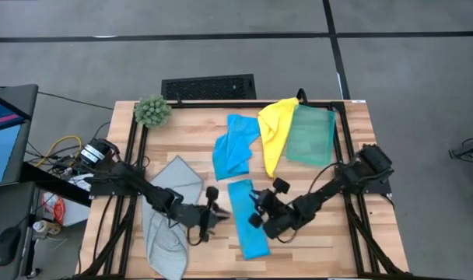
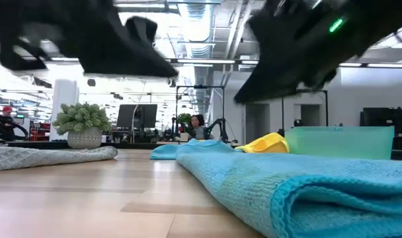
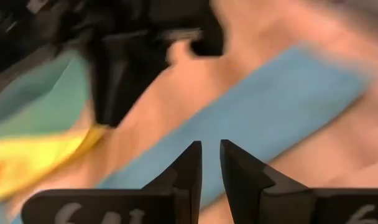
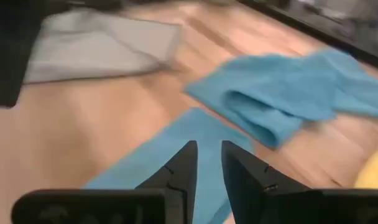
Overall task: Fold microfiber towels
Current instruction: Fold the blue microfiber cloth
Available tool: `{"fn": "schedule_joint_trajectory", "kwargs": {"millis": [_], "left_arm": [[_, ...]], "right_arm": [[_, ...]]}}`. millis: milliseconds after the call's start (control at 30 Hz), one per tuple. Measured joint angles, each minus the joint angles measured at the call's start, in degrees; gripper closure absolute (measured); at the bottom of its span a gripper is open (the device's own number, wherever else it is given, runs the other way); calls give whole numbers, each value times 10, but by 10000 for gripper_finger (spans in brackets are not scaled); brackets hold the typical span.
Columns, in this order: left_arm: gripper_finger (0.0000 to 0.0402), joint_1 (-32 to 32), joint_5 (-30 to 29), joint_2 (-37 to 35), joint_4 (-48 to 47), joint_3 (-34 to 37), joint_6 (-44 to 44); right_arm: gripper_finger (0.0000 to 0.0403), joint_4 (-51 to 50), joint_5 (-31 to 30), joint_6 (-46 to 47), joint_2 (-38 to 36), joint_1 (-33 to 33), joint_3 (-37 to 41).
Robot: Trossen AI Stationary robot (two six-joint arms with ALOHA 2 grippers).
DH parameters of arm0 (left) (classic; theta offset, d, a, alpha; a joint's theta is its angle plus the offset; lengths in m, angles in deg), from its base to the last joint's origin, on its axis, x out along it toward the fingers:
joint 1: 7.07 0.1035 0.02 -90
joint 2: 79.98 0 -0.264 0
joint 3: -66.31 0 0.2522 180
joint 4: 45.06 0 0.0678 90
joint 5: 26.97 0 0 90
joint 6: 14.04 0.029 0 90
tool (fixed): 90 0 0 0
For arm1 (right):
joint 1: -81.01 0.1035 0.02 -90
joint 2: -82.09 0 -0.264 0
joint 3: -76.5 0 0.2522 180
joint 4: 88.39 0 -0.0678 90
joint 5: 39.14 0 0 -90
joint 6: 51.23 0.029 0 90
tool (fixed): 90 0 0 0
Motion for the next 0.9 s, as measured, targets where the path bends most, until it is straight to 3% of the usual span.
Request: {"fn": "schedule_joint_trajectory", "kwargs": {"millis": [167,300,367,500,733,900], "left_arm": [[349,-12,50,7,22,0,-24],[349,-3,-3,35,13,0,-18],[349,15,-9,52,2,0,-17],[349,53,33,87,10,0,-28],[349,119,27,117,-10,0,-15],[349,181,87,116,-13,-1,-7]], "right_arm": [[305,12,57,-81,-7,79,10],[305,67,37,-60,38,113,18],[305,88,38,-40,63,114,18],[305,145,42,-17,111,113,18],[305,218,44,12,150,95,18],[305,252,48,8,152,74,18]]}}
